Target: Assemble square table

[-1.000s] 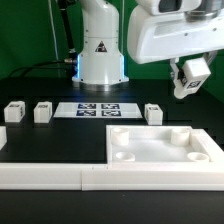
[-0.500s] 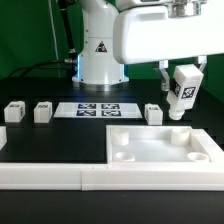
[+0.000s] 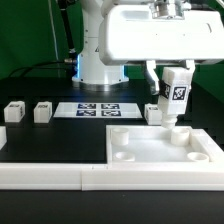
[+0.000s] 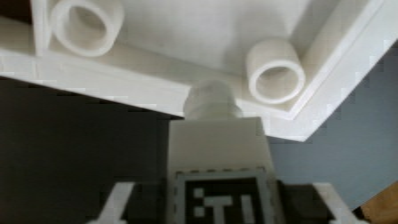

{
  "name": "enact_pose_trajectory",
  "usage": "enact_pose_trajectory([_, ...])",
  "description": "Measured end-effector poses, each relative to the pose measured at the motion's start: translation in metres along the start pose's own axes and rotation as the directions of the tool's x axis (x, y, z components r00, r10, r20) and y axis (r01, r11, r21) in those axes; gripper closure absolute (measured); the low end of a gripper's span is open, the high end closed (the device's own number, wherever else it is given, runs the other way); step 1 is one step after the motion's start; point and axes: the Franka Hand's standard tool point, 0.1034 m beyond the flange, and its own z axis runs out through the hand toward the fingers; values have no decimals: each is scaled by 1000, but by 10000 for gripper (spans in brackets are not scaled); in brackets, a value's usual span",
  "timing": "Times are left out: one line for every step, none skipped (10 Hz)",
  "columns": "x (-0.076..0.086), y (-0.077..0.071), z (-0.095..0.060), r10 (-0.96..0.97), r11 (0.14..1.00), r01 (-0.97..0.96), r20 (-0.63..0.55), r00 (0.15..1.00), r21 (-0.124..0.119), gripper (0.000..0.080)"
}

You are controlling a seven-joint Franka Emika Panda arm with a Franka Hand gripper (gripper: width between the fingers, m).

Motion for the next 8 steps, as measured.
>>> enact_pose_trajectory([0,-1,0,-1,1000,1,4,1000,2,511])
enact_pose_trajectory([-2,-3,4,-3,1000,3,2,1000,3,511])
enact_pose_trajectory([-2,-3,10,-1,1000,1,7,1000,5,511])
enact_pose_trajectory([5,-3,14,0,1000,0,4,1000,7,511])
enact_pose_trajectory([9,-7,18,2,1000,-2,2,1000,12,511])
enact_pose_trajectory([9,-11,23,-2,1000,2,5,1000,16,511])
enact_pose_trajectory([8,-13,28,-2,1000,2,8,1000,19,511])
enact_pose_trajectory([6,-18,32,1,1000,-1,13,1000,26,511])
